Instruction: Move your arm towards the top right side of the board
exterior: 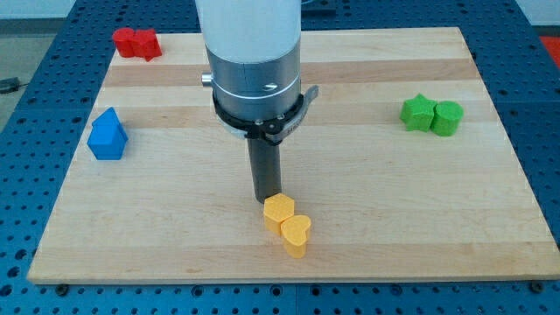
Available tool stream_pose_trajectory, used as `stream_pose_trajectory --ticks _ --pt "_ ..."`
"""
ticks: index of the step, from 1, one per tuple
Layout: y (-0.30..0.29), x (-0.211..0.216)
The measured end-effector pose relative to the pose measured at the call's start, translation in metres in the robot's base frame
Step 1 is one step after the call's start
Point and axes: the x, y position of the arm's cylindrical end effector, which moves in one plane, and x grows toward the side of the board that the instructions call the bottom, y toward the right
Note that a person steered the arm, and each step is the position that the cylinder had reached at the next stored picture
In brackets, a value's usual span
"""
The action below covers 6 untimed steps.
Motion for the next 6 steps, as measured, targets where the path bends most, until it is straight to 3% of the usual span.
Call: stream_pose_trajectory --ticks 1,3,4,5,6 --pt "-0.002 -0.022" --pt "0.006 -0.162" --pt "0.041 -0.237" --pt "0.119 -0.297" --pt "0.184 -0.315"
